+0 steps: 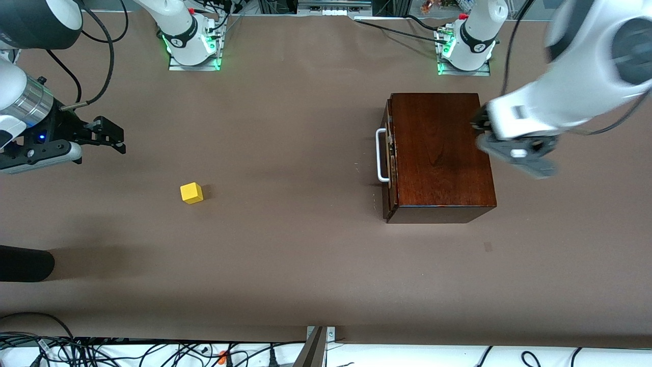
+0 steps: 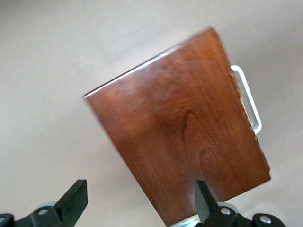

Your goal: Open drawer, take yellow block, close drawer

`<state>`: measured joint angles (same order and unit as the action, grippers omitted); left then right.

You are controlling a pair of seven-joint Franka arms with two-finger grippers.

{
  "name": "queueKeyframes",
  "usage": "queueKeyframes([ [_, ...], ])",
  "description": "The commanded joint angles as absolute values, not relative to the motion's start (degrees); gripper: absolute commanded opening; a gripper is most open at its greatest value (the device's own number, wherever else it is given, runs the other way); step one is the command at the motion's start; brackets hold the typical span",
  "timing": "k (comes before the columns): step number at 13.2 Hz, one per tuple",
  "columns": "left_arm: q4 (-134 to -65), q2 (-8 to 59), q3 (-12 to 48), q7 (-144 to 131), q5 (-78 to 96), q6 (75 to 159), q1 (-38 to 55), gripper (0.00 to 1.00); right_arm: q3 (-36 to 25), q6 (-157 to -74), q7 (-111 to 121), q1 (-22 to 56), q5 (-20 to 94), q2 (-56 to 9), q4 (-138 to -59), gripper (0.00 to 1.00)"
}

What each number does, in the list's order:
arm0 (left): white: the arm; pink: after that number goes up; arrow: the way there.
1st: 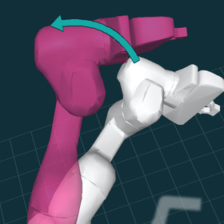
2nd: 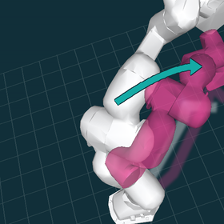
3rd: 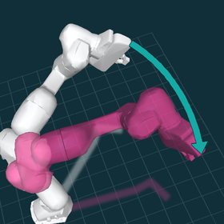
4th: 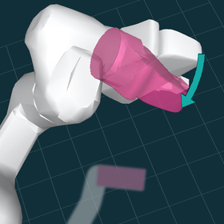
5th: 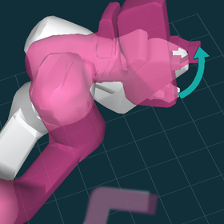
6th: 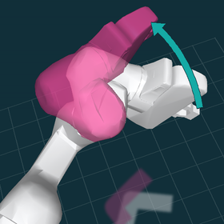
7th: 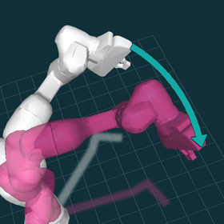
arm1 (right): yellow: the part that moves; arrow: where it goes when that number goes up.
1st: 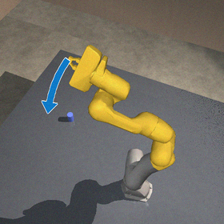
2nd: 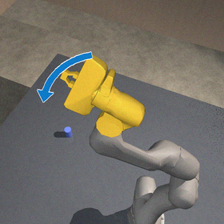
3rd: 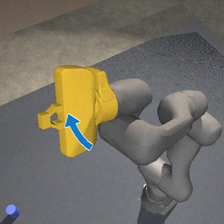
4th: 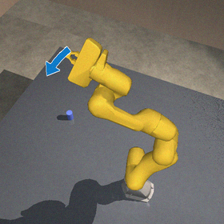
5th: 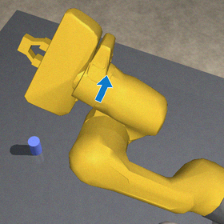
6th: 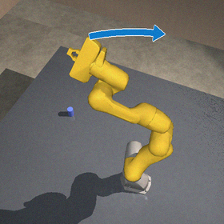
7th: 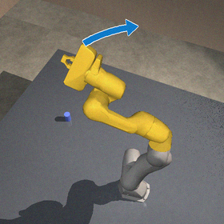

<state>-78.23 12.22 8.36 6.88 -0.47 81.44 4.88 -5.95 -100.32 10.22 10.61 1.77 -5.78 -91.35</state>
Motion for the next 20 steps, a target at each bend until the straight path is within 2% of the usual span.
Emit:
queueKeyframes([
  [1,-89.88,2.58,2.92,-3.49,1.50,89.78,5.10,1.00,-5.54,-99.84,10.37,10.19,1.58,-6.50,-89.91,1.00],
  [3,-93.94,-0.17,-0.16,-3.52,1.41,93.24,5.01,1.00,-5.45,-99.93,10.37,10.20,1.67,-6.50,-89.82,1.00],
  [7,-91.24,0.00,-1.23,-3.69,-0.95,89.83,4.75,1.00,-5.45,-100.11,10.46,10.28,1.67,-6.50,-89.91,1.00],
  [20,-91.14,1.58,-1.67,-3.96,-0.88,89.82,3.60,1.00,-5.45,-100.02,10.37,10.20,1.84,-6.50,-89.82,1.00],
])
